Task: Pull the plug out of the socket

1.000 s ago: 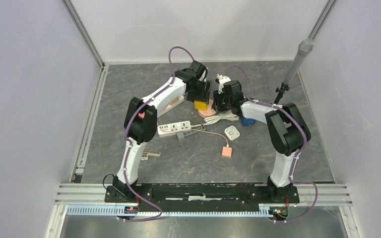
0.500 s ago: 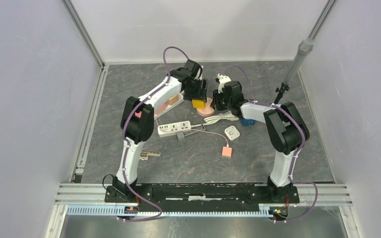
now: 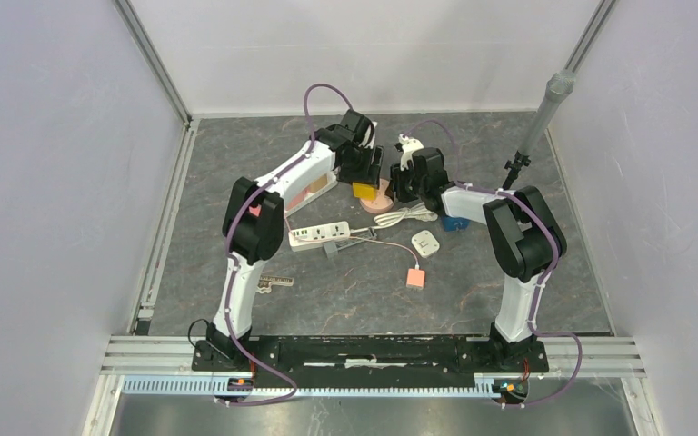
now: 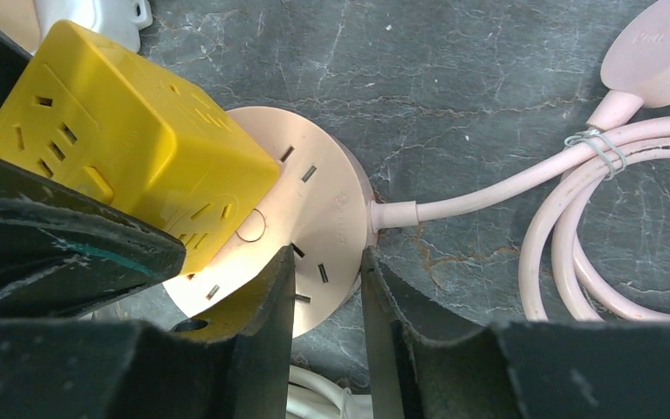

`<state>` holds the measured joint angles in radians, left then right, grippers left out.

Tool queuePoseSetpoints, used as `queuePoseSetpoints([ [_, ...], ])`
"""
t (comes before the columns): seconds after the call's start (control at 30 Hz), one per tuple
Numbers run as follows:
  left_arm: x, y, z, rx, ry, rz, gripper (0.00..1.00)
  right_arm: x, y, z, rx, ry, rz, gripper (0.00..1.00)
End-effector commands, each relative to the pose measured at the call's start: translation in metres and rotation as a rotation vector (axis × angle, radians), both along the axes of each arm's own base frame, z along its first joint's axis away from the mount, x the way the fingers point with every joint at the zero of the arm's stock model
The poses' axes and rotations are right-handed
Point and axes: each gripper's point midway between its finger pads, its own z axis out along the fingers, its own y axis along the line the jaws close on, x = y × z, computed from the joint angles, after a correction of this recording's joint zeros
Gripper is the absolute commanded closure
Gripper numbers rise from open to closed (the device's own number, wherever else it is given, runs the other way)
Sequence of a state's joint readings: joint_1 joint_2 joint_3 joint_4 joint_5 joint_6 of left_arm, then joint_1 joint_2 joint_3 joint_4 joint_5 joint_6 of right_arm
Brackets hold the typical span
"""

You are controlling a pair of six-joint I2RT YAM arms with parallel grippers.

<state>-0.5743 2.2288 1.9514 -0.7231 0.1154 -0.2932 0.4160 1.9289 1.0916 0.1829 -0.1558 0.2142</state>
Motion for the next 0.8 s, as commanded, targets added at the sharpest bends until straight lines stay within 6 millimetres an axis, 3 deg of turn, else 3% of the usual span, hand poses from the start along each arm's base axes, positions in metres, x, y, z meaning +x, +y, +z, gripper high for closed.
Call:
queuePoseSetpoints([
  [0.0, -0.010, -0.052, 0.113, -0.355, -0.110, -0.162, 0.88, -0.076, -0.034, -0.100, -0.220, 0.338, 0.027, 0.63],
  [0.17, -0.003, -0.047, 0.142, -0.564, -0.059, -0.109, 0.88, -0.077, -0.037, -0.102, -0.234, 0.345, 0.022, 0.63],
  [0.47, 0.002, -0.027, 0.131, -0.475, -0.086, -0.049, 0.89, -0.077, -0.034, -0.100, -0.220, 0.350, 0.022, 0.63],
  [0.6, -0.005, -0.015, 0.131, -0.415, -0.109, -0.069, 0.88, -0.060, -0.029, -0.087, -0.199, 0.327, 0.006, 0.61],
  [0.77, -0.037, -0.006, 0.126, -0.395, -0.060, -0.169, 0.88, -0.022, -0.022, -0.060, -0.146, 0.261, -0.024, 0.57],
])
